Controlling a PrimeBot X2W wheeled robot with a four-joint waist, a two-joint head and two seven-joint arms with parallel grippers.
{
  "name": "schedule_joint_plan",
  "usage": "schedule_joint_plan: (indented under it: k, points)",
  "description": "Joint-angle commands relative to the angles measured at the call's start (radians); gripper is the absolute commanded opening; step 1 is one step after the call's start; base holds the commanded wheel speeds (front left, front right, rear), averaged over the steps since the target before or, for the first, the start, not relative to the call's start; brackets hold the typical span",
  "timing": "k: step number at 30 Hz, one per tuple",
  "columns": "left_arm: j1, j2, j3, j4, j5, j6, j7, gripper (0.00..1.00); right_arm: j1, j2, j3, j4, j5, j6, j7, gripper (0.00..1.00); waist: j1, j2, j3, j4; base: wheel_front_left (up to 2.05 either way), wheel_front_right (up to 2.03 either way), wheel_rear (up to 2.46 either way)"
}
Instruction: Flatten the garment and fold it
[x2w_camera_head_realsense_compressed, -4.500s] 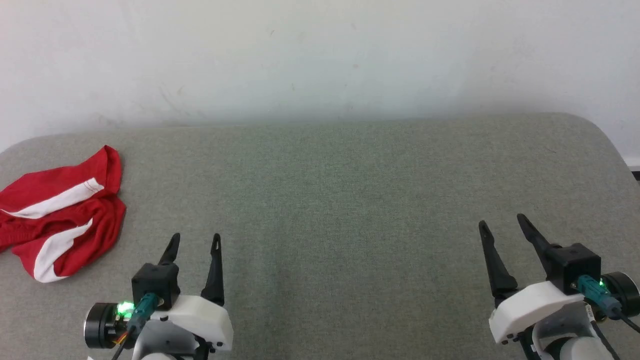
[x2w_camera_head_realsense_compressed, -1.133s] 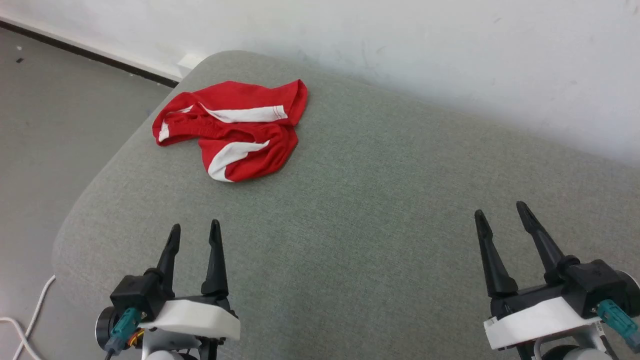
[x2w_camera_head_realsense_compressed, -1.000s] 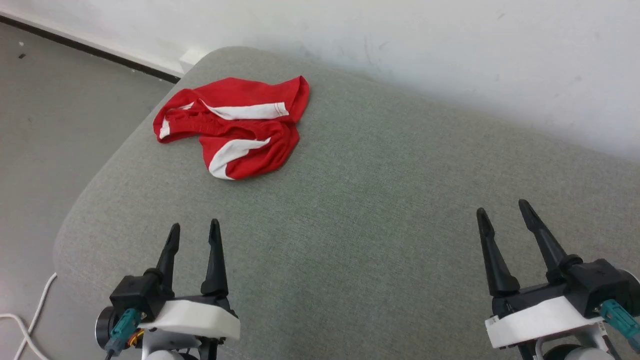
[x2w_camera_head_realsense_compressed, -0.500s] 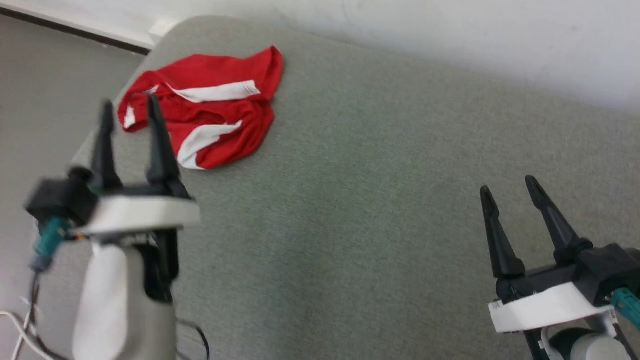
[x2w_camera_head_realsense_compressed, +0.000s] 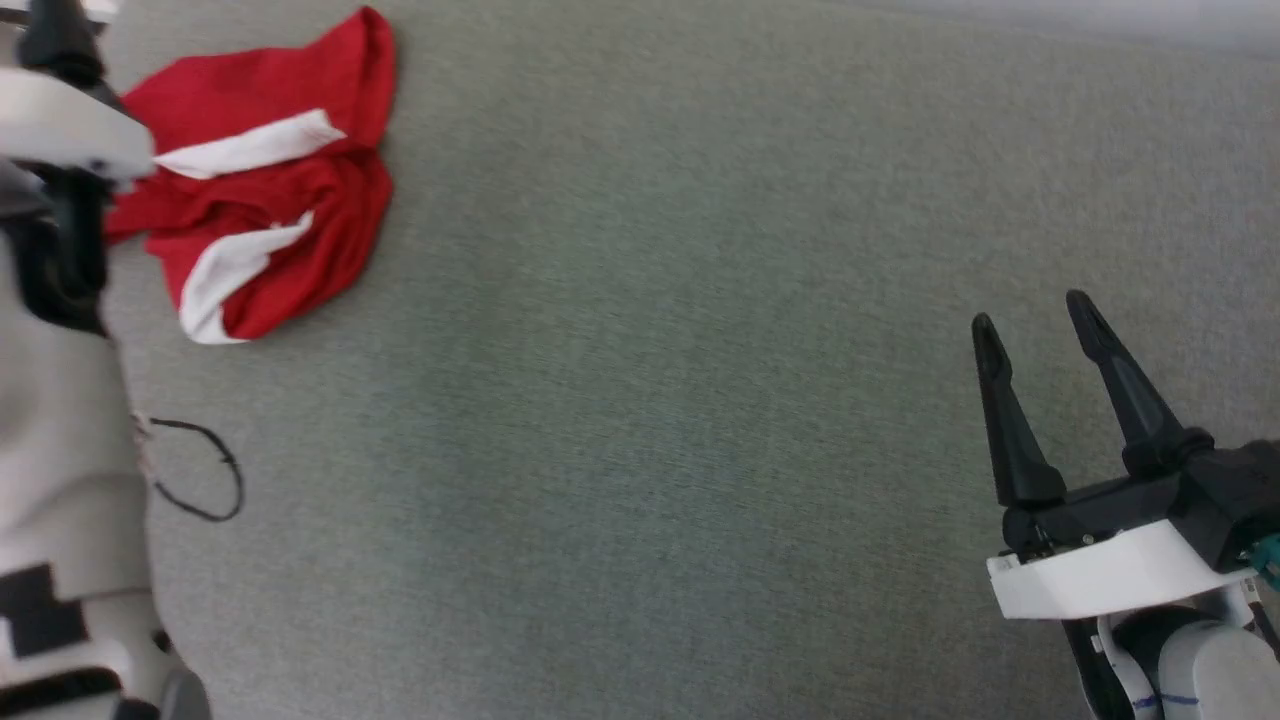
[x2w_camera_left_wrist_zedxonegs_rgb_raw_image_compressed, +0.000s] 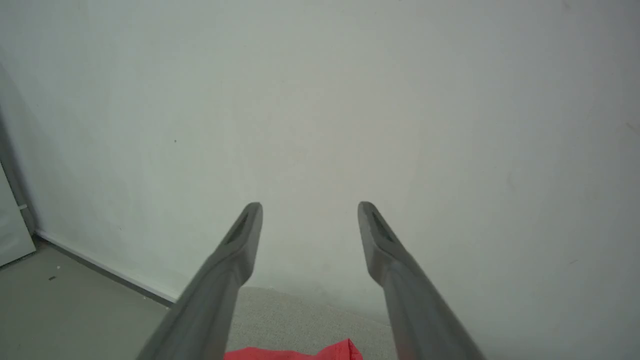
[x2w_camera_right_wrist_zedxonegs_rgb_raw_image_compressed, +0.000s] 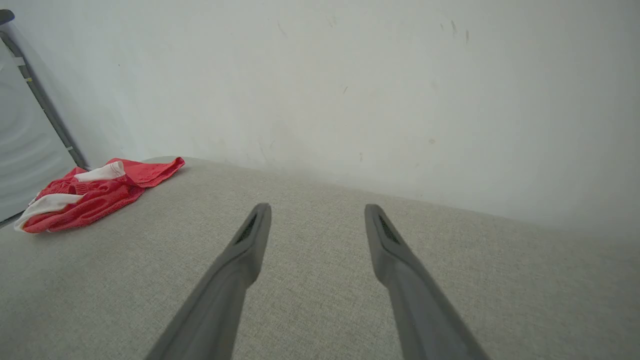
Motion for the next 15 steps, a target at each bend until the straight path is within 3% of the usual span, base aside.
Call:
schedule_joint_plan:
  k: [1, 8, 15]
  points:
    - [-0.035, 0.025, 0.004, 0.054, -0.015, -0.015, 0.043, 1.00, -0.022, -0.004, 0.002, 0.000, 0.013, -0.001, -0.005, 1.00, -0.0001, -0.0001, 0.082, -0.075, 0.00, 0.00, 0.00]
    - [-0.112, 0.090, 0.002, 0.308, -0.131, -0.055, 0.339, 1.00, -0.055, -0.021, 0.016, 0.012, 0.026, -0.001, -0.012, 1.00, -0.0001, -0.0001, 0.144, -0.112, 0.00, 0.00, 0.00]
    - [-0.101, 0.124, -0.002, 0.455, -0.202, -0.060, 0.596, 1.00, -0.086, -0.032, 0.025, 0.020, 0.034, -0.001, -0.020, 1.00, -0.0001, -0.0001, 0.192, -0.129, 0.00, 0.00, 0.00]
